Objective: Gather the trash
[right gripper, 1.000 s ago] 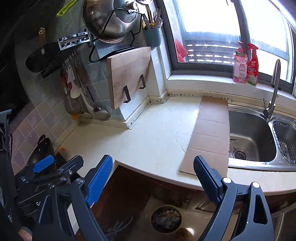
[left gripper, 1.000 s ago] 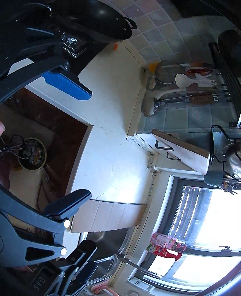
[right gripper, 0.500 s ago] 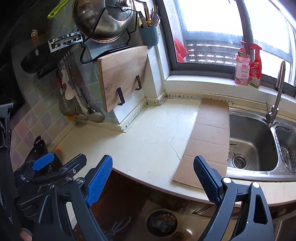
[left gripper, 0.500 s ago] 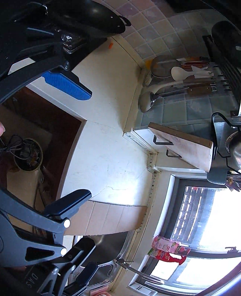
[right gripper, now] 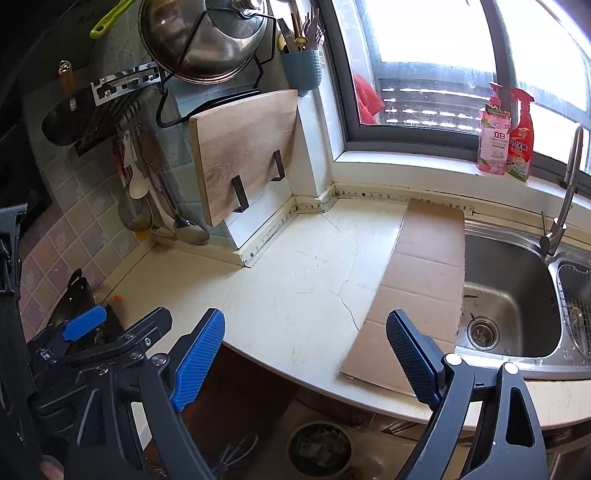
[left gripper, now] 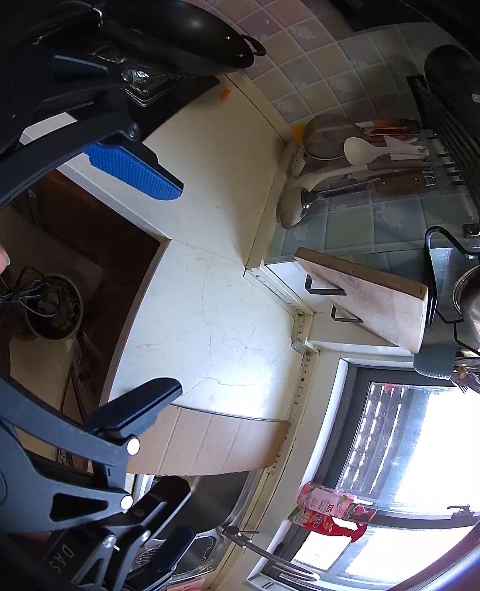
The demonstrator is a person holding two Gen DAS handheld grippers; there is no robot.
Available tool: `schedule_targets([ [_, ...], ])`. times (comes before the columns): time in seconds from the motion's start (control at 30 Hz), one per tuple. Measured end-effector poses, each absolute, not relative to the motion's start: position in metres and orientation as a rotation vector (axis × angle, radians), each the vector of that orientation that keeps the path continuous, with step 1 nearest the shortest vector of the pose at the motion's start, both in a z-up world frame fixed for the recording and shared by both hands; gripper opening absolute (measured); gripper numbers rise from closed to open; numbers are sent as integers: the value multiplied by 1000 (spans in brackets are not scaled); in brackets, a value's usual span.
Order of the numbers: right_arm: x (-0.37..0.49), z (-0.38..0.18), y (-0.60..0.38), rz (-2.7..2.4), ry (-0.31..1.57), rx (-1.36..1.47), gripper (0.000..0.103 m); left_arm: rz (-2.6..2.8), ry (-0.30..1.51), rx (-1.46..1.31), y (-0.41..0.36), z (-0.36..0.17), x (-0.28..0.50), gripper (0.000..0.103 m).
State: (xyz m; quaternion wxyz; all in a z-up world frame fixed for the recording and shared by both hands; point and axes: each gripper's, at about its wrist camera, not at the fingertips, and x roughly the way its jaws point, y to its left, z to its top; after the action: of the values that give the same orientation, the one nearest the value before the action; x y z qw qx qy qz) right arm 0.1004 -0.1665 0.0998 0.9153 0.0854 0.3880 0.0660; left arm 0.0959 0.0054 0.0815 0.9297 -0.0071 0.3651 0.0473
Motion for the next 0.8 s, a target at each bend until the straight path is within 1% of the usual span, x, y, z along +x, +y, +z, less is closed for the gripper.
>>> schedule_targets([
  [0.8, 78, 112, -165, 96, 719, 178, 90, 87, 701, 3, -1, 99, 88, 96],
])
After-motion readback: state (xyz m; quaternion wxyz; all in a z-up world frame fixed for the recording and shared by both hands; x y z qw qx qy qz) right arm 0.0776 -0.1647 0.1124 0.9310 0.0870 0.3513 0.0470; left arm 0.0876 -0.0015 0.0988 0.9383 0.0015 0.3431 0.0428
